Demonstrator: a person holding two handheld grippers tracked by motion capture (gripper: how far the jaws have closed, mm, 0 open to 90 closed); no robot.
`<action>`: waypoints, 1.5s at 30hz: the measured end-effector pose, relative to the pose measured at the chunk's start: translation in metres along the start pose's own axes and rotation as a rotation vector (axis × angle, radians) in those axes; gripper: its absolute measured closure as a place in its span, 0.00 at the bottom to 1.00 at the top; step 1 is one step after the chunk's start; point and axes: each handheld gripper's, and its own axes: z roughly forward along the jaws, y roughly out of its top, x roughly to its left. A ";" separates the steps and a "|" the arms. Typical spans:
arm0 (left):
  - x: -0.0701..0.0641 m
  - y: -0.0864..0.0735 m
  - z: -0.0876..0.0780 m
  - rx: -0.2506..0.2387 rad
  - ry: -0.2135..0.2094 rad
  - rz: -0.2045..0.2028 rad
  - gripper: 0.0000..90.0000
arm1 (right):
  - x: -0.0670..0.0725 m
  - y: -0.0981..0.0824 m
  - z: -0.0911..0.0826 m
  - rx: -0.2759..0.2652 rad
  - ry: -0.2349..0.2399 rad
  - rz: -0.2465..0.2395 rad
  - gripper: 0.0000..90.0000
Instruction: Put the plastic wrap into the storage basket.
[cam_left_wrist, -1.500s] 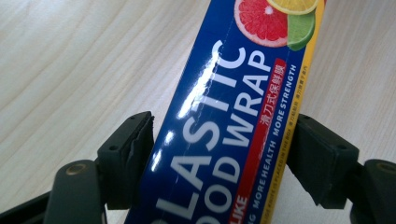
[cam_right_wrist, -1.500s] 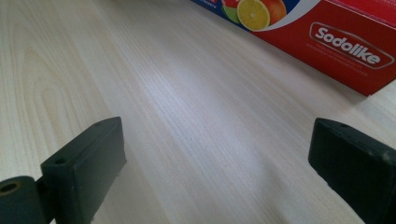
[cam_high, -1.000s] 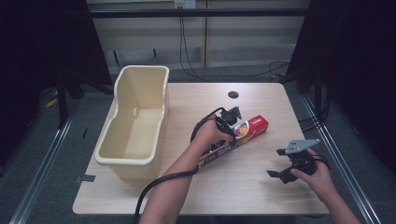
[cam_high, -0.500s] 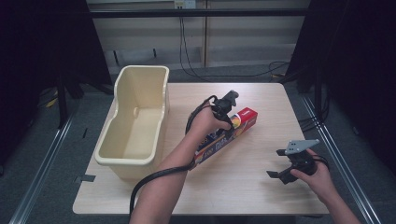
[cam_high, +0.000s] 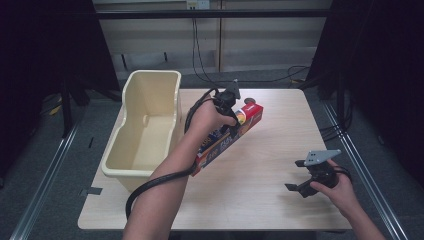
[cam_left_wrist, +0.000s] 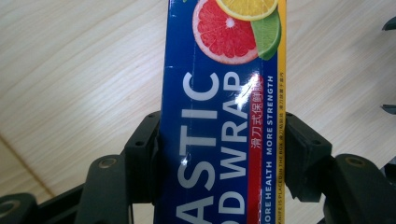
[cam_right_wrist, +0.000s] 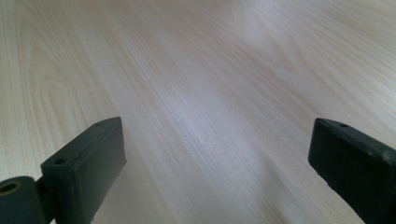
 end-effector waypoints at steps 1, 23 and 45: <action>0.001 0.000 -0.004 0.009 0.003 -0.002 0.45 | 0.000 0.000 0.000 0.002 0.002 0.001 0.04; 0.018 -0.014 -0.068 -0.028 0.012 -0.116 0.45 | 0.003 0.002 0.002 0.003 0.017 -0.001 0.04; 0.041 -0.036 -0.122 -0.069 0.045 -0.236 0.45 | 0.002 0.002 0.003 0.001 0.018 -0.003 0.04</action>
